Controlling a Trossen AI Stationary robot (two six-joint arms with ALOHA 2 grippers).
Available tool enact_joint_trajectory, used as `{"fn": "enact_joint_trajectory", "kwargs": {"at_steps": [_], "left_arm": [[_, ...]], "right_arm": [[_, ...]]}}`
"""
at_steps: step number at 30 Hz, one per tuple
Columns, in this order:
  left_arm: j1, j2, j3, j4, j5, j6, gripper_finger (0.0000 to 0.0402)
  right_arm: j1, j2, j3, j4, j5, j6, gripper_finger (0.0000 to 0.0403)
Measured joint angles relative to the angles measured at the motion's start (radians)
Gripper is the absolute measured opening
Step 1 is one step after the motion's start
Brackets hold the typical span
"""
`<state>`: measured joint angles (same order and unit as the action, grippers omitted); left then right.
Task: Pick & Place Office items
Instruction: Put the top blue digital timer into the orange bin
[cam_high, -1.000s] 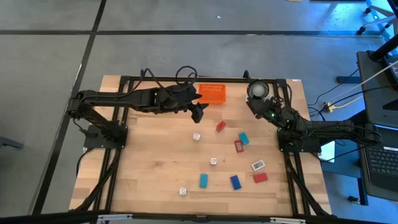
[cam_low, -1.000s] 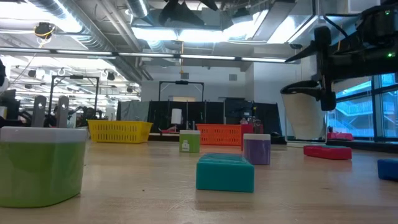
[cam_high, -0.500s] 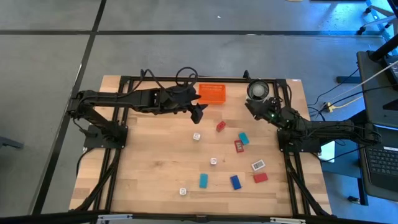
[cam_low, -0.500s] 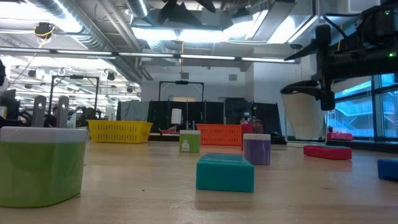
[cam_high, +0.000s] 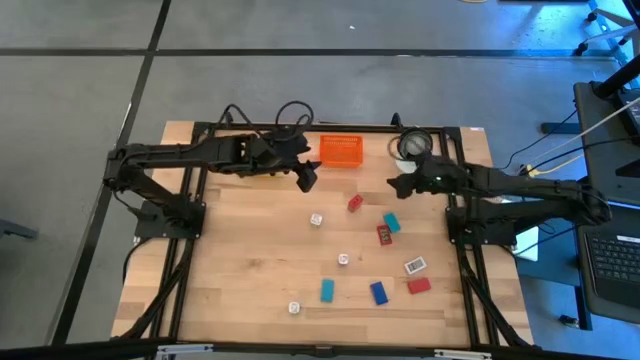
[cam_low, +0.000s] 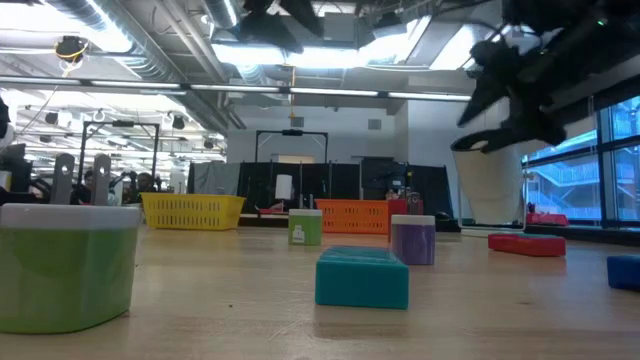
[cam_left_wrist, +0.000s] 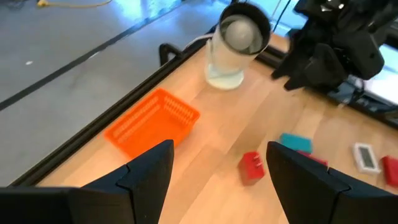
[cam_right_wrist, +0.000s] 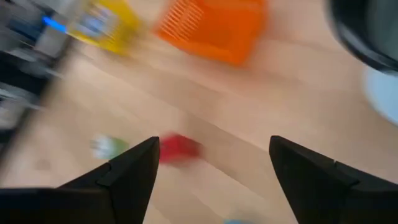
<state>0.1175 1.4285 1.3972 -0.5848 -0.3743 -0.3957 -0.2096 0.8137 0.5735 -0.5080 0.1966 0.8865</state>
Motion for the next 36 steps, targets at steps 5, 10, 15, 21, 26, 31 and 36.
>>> {"fn": "enact_joint_trajectory", "kwargs": {"at_steps": [5,10,15,21,26,31,36], "left_arm": [[0.010,-0.054,0.000,-0.108,-0.001,-0.026,0.0253],[0.009,-0.108,0.000,-0.178,-0.037,-0.028,0.0253],[0.009,-0.153,0.000,-0.217,-0.072,-0.028,0.0253],[0.009,-0.177,0.000,-0.244,-0.107,0.007,0.0253],[0.009,-0.178,0.000,-0.245,-0.143,0.063,0.0253],[0.010,-0.177,0.000,-0.245,-0.168,0.080,0.0253],[0.010,-0.177,0.000,-0.244,-0.166,0.103,0.0253]], "right_arm": [[0.032,0.155,0.113,-0.167,-0.067,0.108,0.0304],[0.093,0.308,0.160,-0.169,-0.089,0.178,0.0304],[0.138,0.446,0.174,-0.212,-0.117,0.258,0.0304],[0.191,0.585,0.174,-0.226,-0.145,0.335,0.0304],[0.206,0.666,0.174,-0.225,-0.139,0.337,0.0304],[0.217,0.720,0.174,-0.218,-0.129,0.337,0.0304],[0.235,0.749,0.176,-0.216,-0.123,0.349,0.0293]]}}
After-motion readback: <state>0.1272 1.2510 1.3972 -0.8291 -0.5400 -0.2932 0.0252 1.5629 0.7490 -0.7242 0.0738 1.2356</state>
